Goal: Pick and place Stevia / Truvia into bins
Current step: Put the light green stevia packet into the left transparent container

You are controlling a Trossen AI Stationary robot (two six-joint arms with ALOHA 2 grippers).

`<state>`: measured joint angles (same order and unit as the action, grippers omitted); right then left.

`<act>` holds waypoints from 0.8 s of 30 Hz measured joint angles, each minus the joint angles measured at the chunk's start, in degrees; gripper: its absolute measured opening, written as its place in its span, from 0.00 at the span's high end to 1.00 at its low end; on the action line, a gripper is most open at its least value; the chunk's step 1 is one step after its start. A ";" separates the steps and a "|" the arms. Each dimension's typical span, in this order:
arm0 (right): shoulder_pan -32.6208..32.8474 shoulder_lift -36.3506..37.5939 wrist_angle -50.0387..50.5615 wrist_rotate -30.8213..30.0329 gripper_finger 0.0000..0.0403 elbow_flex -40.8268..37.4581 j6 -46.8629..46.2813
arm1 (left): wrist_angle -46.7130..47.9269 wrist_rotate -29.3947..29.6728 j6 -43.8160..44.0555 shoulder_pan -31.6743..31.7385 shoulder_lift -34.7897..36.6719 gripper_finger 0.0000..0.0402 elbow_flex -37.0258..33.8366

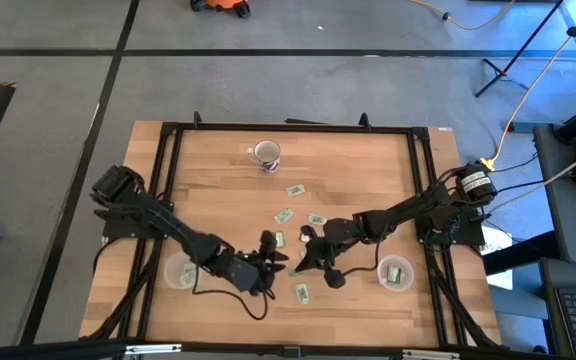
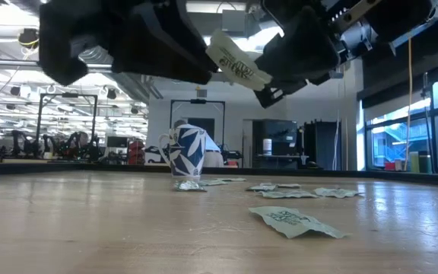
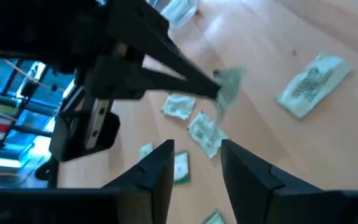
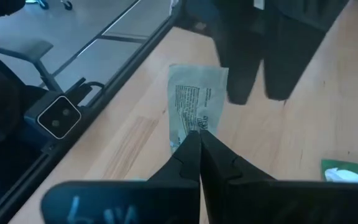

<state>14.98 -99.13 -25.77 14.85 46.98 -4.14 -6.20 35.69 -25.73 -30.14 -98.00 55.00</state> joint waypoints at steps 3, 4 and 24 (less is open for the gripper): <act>-0.19 0.00 -0.25 -0.01 1.00 0.02 -0.09 | -1.50 -3.64 0.09 0.72 0.02 0.68 0.00; -0.31 0.00 -0.26 -0.02 1.00 0.02 -0.09 | -2.19 -4.31 0.31 0.87 0.02 0.69 0.01; -1.09 0.00 -0.24 -0.15 1.00 0.02 -0.39 | -4.17 -7.82 0.98 1.06 0.04 0.85 0.02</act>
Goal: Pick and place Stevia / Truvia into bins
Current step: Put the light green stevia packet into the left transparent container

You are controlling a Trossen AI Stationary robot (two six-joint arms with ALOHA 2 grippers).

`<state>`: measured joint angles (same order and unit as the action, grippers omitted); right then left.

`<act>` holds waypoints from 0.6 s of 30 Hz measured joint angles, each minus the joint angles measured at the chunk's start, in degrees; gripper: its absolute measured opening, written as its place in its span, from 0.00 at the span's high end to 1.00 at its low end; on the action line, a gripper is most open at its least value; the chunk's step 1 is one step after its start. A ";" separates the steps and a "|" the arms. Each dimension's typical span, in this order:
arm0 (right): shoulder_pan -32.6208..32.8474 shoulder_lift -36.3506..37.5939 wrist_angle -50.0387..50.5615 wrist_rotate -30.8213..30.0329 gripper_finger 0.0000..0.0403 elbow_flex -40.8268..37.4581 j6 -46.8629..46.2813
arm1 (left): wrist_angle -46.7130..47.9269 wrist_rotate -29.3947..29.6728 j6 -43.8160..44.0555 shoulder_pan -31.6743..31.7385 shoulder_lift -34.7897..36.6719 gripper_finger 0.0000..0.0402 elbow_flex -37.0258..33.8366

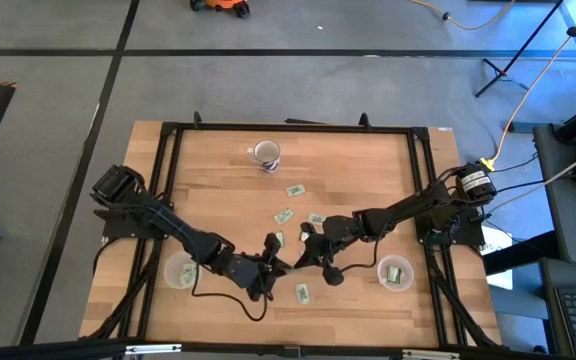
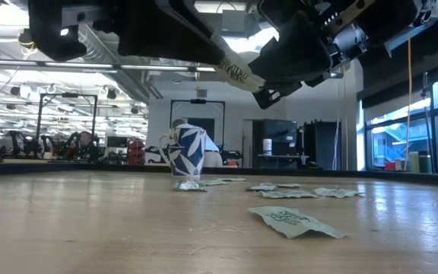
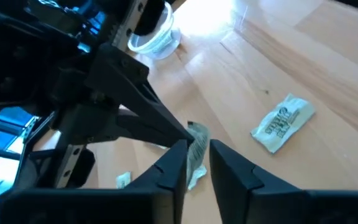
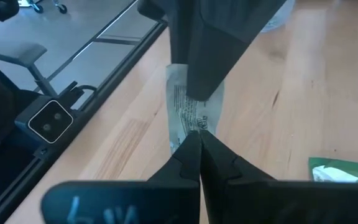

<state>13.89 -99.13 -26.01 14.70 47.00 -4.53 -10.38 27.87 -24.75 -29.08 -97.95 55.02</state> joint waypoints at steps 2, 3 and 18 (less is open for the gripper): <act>0.04 0.00 -0.26 0.00 1.00 0.00 -0.01 | 0.53 -0.03 0.06 0.00 0.00 0.89 0.00; 0.04 0.00 -0.39 0.01 1.00 0.00 -0.01 | 0.60 -0.43 0.08 0.00 0.00 0.91 0.00; 0.22 0.00 -0.46 -1.99 0.79 0.10 3.79 | 5.38 -4.64 15.75 -0.11 5.13 0.99 0.00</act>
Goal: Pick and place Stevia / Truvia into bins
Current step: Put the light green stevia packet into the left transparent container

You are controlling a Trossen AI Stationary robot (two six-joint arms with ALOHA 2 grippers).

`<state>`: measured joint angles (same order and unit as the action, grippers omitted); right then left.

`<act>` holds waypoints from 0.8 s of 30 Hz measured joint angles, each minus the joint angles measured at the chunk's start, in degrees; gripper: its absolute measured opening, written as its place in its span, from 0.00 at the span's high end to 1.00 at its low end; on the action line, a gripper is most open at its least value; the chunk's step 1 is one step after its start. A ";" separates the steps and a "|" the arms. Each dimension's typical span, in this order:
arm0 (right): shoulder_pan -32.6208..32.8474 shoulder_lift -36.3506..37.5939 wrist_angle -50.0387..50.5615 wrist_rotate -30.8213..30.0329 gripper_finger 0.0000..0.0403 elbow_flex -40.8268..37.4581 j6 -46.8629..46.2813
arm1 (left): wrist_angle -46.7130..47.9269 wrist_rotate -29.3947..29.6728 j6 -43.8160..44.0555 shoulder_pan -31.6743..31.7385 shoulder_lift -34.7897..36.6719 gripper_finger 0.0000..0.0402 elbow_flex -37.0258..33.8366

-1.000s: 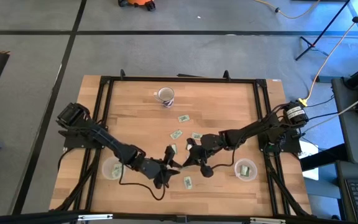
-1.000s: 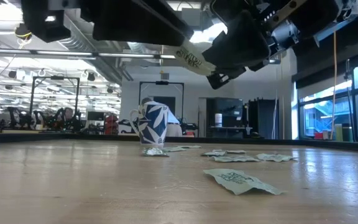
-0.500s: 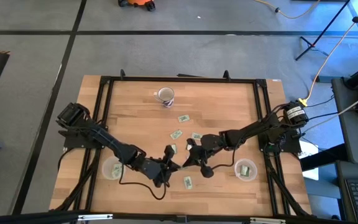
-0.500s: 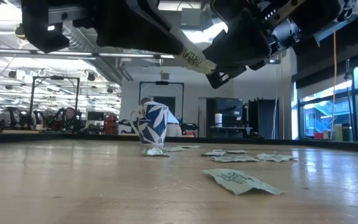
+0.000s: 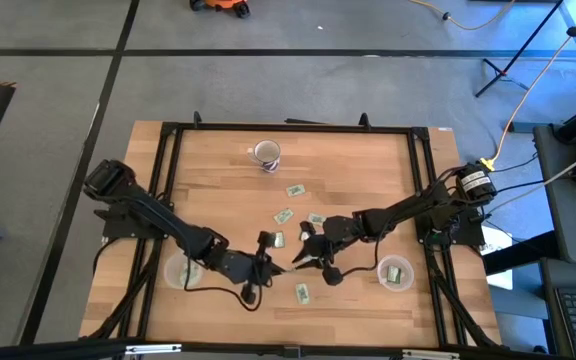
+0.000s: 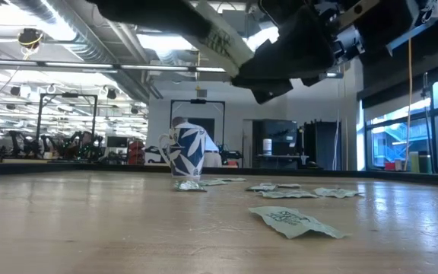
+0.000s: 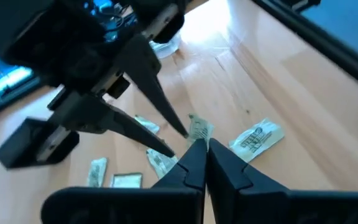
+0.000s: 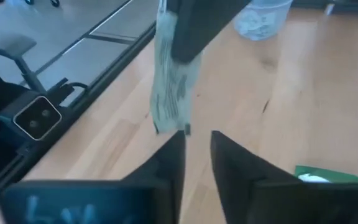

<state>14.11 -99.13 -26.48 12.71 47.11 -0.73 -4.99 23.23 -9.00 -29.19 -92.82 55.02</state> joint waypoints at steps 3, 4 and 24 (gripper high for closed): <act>-0.02 0.00 0.14 0.00 0.70 -0.02 0.92 | 2.90 -0.74 4.97 0.02 2.07 0.99 0.00; -0.02 0.00 0.40 0.29 0.67 -0.02 0.67 | 4.03 -0.98 7.18 0.02 2.73 0.99 0.00; 5.76 0.00 5.83 -3.86 0.55 -0.08 3.98 | 42.78 -17.67 70.51 -6.14 20.59 0.99 0.00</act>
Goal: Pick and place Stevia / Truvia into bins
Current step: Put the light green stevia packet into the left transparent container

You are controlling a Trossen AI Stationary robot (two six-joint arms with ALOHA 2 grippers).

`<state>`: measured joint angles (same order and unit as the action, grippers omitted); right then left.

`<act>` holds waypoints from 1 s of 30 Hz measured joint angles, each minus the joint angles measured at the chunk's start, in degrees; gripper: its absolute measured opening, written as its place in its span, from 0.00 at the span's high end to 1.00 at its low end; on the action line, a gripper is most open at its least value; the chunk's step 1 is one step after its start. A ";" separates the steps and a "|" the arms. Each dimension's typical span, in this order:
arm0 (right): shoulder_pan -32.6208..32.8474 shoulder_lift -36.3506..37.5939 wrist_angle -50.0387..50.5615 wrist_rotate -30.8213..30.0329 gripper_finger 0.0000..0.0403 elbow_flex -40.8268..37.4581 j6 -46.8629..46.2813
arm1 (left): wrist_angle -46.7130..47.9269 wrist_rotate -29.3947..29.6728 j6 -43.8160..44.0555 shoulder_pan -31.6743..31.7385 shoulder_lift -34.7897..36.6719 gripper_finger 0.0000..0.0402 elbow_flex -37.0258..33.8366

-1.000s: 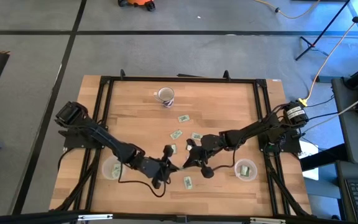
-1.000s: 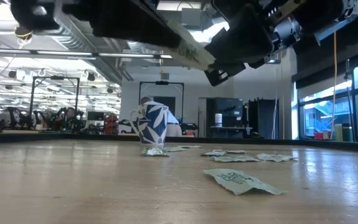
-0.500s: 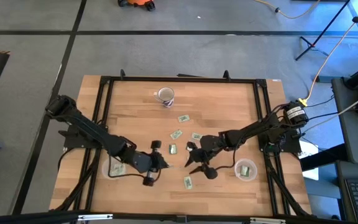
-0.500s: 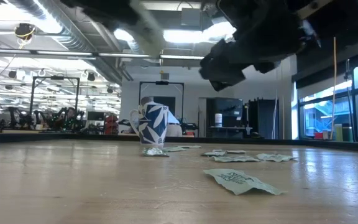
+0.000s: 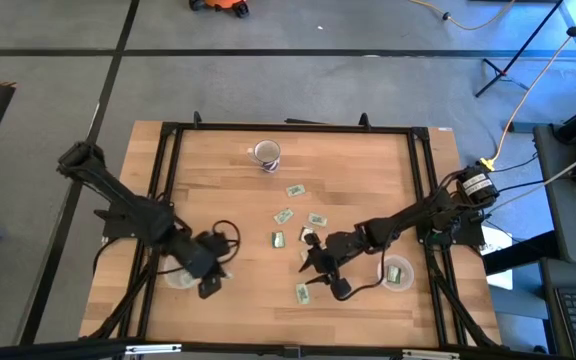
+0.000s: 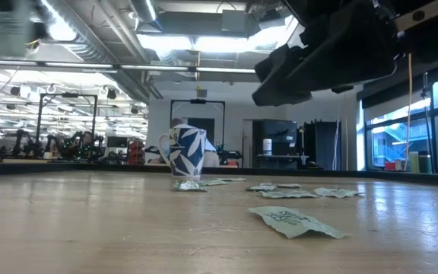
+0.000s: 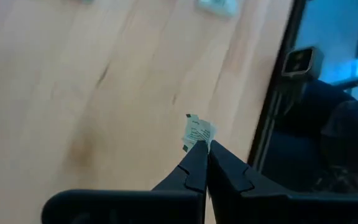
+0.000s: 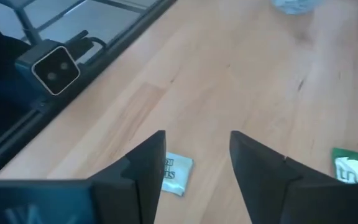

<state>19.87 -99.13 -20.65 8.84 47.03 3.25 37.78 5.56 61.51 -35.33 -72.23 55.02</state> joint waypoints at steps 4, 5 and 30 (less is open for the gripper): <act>0.30 -0.06 0.03 -0.22 0.58 0.00 -0.28 | 4.17 1.18 11.34 -4.78 2.65 0.99 0.00; 0.30 -0.22 -0.03 -0.20 0.58 0.00 -0.56 | 4.92 1.69 13.87 -5.91 3.09 0.99 0.00; 0.14 -5.42 1.62 -4.72 0.59 -0.02 -4.48 | 26.48 3.10 45.34 -18.21 0.85 0.99 0.00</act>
<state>20.01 -104.55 -19.03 4.12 47.00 -1.23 64.26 8.66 106.85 -53.54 -71.39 55.02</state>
